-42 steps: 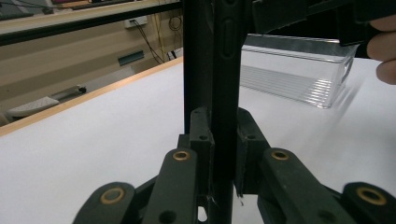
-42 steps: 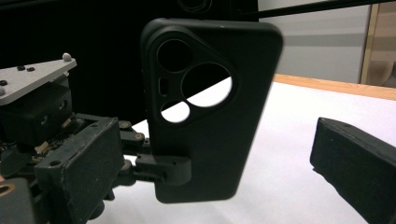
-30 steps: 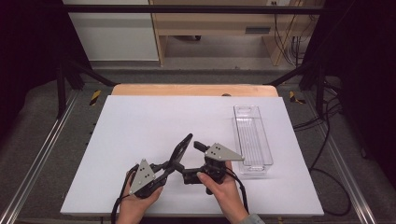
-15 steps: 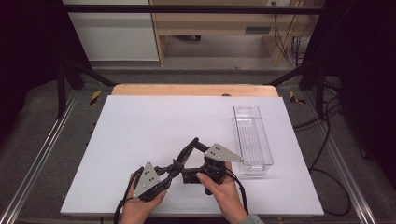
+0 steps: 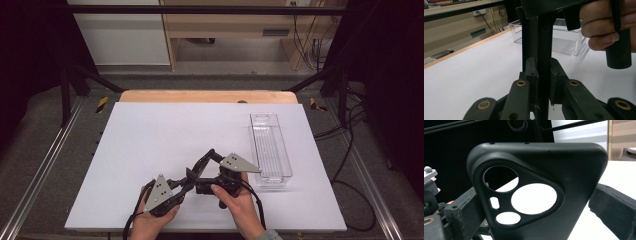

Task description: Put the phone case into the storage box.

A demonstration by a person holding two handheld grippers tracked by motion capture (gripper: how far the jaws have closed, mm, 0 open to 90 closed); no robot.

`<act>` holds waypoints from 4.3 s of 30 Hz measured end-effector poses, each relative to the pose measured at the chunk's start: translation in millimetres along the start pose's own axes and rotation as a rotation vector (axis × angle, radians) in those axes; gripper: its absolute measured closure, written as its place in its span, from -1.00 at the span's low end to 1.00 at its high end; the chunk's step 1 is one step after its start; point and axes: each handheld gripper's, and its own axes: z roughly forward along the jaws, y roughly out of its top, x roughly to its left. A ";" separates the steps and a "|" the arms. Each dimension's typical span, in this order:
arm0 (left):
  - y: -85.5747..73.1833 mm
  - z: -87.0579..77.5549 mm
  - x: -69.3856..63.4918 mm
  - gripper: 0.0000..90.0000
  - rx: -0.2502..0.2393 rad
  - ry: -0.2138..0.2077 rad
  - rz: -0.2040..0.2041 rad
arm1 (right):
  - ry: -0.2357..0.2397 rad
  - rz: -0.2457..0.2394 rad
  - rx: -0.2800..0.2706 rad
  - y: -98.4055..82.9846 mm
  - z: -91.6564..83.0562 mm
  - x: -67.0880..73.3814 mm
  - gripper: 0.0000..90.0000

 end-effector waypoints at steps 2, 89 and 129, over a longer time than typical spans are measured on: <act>0.0 0.2 -0.4 0.79 0.000 -0.002 0.000 | 0.001 0.006 -0.001 -0.3 0.1 0.0 -0.89; -11.8 -11.2 32.6 -0.49 -0.004 0.085 -0.124 | -0.205 0.035 0.048 16.9 -12.7 -28.0 -0.69; -32.6 -36.8 86.1 -0.89 -0.023 0.246 -0.245 | -0.419 -0.046 0.073 134.4 -14.7 -103.7 -0.69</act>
